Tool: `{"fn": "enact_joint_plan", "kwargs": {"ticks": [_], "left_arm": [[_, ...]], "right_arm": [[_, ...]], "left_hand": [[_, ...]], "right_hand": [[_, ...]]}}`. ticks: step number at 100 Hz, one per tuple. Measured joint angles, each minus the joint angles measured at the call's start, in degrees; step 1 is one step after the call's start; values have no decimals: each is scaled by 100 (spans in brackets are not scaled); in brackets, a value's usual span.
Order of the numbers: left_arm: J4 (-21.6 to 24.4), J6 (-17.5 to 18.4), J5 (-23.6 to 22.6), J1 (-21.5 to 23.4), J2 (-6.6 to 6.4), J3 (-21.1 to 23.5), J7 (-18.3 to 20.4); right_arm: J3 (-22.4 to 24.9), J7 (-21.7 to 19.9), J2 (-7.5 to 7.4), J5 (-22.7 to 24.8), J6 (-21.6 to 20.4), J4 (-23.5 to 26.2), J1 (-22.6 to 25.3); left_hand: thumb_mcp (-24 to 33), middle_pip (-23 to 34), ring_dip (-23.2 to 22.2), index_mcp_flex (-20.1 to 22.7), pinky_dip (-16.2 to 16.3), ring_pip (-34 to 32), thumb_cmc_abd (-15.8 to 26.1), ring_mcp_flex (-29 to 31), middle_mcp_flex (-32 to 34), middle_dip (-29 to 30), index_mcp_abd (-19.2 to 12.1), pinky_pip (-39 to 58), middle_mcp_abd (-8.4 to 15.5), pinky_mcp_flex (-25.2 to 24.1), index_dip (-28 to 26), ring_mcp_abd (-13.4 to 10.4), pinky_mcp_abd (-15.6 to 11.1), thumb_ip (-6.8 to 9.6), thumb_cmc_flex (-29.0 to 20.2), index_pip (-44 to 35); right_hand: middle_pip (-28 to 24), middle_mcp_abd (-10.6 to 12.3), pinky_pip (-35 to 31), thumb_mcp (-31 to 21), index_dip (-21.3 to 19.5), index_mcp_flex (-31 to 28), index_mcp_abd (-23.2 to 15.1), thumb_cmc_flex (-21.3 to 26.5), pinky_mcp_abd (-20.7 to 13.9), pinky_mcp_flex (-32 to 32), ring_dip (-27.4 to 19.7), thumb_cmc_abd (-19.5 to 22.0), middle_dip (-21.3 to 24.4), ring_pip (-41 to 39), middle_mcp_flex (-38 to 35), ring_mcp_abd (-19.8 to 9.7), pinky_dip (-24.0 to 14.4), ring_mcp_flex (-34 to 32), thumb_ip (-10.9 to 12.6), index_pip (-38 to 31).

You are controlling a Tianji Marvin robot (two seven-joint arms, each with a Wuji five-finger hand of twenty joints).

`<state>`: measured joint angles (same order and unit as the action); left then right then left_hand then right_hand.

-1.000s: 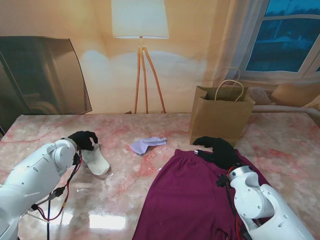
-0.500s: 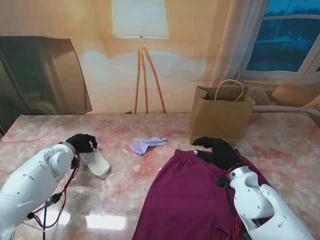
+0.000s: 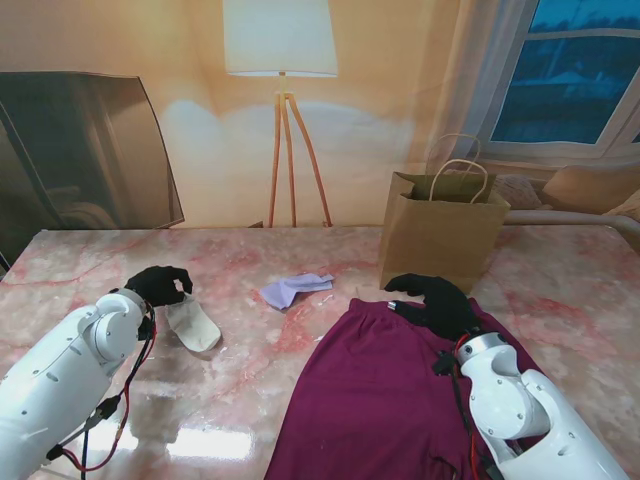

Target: Fold the socks and the shorts into the kraft paper bag

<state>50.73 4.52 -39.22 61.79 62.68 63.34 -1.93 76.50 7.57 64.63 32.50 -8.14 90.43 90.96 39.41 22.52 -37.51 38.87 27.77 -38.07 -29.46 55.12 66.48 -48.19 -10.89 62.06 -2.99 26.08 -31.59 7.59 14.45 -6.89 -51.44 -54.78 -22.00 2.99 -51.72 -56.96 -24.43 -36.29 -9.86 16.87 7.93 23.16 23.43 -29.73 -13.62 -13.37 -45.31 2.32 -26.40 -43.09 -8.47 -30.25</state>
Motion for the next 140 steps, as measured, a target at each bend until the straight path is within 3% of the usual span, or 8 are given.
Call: {"fn": "enact_joint_plan", "kwargs": {"ticks": [32,50,73,79,101,140], "left_arm": [[1207,16,-727,607,-64,717,-79],[2094,65,-937,1043,-135,1102,109],[2661,224,-1169,1392,-170,1344,270],[2785,247,-1154,1476,-174,1404,354],[2883,365,-1209,1593,-203,1377,282],[2712,556,-1355,1563,-239,949,159]], "right_arm": [[18,48,1,2,-71,8,17],[28,75,4,-18,-85,5,35],[18,116,7,-29,-122,5,64],[17,125,8,-29,-130,9,74],[6,147,11,-29,-151,25,117],[11,160,15,-18,-154,74,185]], "left_hand": [[-20,99,-105,115,0,-53,-36,0,2,-35,-30,0,0,-58,171,1,13,0,7,44],[-23,136,-162,115,0,-113,-36,0,2,-93,-64,0,0,-114,171,1,76,0,17,44],[-61,246,-234,129,0,-197,-33,0,2,-127,-63,0,0,-116,172,1,90,0,20,154],[-61,260,-236,197,0,-198,-36,0,80,-127,30,0,0,-87,394,1,90,0,36,241],[80,266,-172,257,0,-199,-276,72,301,282,257,157,1,84,924,1,91,0,369,131],[275,263,-169,403,51,-214,-411,74,360,416,304,325,1,146,1077,1,166,0,579,-18]], "right_hand": [[0,0,0,0,0,0,-2,0,0,1,0,0,0,0,0,0,0,0,0,0],[0,0,0,0,0,0,-2,0,0,1,0,0,0,0,0,0,0,0,0,0],[0,0,-1,0,0,-1,-3,0,0,1,0,0,0,0,0,1,0,0,0,0],[0,0,-2,0,0,-1,-3,0,0,1,0,0,0,0,0,1,0,0,0,0],[0,0,-3,0,0,-1,-5,0,0,1,0,0,0,0,0,2,0,0,0,0],[0,0,-4,1,0,-1,-7,0,0,1,0,29,0,0,0,3,0,0,0,0]]}}
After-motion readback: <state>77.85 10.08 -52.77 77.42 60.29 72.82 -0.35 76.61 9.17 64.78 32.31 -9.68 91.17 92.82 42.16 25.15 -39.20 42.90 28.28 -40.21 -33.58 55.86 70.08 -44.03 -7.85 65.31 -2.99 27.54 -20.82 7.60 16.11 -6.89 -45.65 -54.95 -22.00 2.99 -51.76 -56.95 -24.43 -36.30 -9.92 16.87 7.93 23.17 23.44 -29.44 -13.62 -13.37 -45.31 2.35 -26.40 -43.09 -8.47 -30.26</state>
